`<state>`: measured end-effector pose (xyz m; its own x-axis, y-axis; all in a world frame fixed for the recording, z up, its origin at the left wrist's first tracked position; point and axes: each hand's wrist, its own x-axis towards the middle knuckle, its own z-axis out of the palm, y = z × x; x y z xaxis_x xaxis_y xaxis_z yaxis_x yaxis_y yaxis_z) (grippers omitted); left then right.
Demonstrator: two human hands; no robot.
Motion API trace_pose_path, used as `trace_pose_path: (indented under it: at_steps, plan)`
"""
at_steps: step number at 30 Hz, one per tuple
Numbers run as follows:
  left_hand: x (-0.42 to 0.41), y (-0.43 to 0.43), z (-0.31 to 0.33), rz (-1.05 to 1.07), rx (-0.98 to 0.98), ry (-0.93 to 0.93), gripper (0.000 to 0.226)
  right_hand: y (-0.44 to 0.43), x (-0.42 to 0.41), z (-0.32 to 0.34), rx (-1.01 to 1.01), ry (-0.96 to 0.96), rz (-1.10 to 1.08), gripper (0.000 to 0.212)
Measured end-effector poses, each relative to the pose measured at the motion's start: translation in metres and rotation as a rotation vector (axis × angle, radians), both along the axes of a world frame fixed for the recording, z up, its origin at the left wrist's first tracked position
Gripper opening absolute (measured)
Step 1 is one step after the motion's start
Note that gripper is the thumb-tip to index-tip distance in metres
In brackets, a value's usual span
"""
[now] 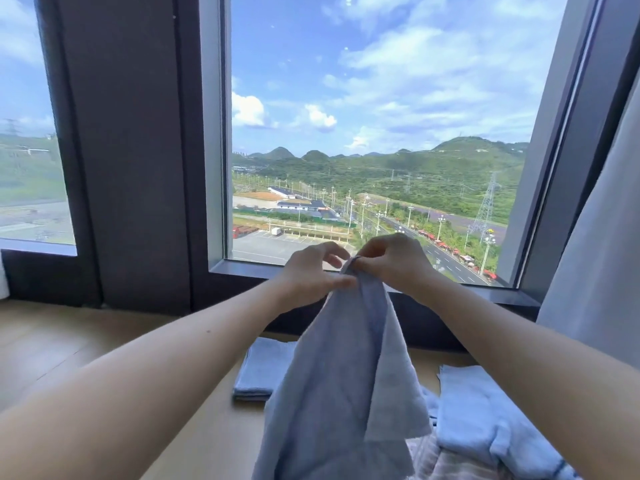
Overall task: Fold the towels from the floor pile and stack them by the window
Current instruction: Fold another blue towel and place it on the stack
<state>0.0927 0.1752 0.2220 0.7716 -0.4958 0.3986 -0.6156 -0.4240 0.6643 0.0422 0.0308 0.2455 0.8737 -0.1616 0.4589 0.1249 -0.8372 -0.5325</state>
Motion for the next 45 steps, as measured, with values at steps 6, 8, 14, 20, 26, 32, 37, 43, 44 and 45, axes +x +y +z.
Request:
trace_pose_path:
  at_steps: [6,8,14,20,26,32,37,43,44,45]
  plan:
    - [0.002,0.001,0.0,0.064,-0.137,-0.05,0.012,0.008,-0.001,0.001,0.075,-0.084,0.035,0.007]
    - [0.007,0.005,0.001,0.058,-0.293,0.042,0.013,0.0,-0.002,-0.002,0.004,0.004,0.023,0.006]
    - [0.021,0.023,0.005,0.176,-0.389,0.166,0.02,-0.024,-0.001,-0.02,-0.108,0.149,-0.138,0.016]
    - [0.016,0.018,-0.011,0.159,-0.05,0.144,0.031,-0.001,0.008,-0.015,-0.026,-0.01,-0.085,0.022]
    - [0.013,0.01,-0.016,0.155,-0.076,0.04,0.022,0.017,0.012,-0.011,-0.058,-0.068,0.025,0.012]
    - [0.024,0.025,-0.015,0.18,-0.137,0.093,0.021,-0.009,0.008,-0.021,-0.146,0.084,-0.118,0.042]
    - [0.031,0.035,-0.023,0.24,-0.14,0.137,0.02,-0.016,0.007,-0.027,-0.058,0.091,-0.156,0.023]
    - [0.034,0.042,-0.024,0.292,-0.105,0.134,0.027,-0.022,0.01,-0.037,-0.067,0.105,-0.321,0.021]
    - [0.035,0.044,-0.024,0.3,-0.108,0.134,0.027,-0.024,0.01,-0.039,-0.063,0.112,-0.338,0.019]
    - [0.036,0.045,-0.025,0.308,-0.116,0.137,0.026,-0.024,0.011,-0.04,-0.057,0.111,-0.342,0.02]
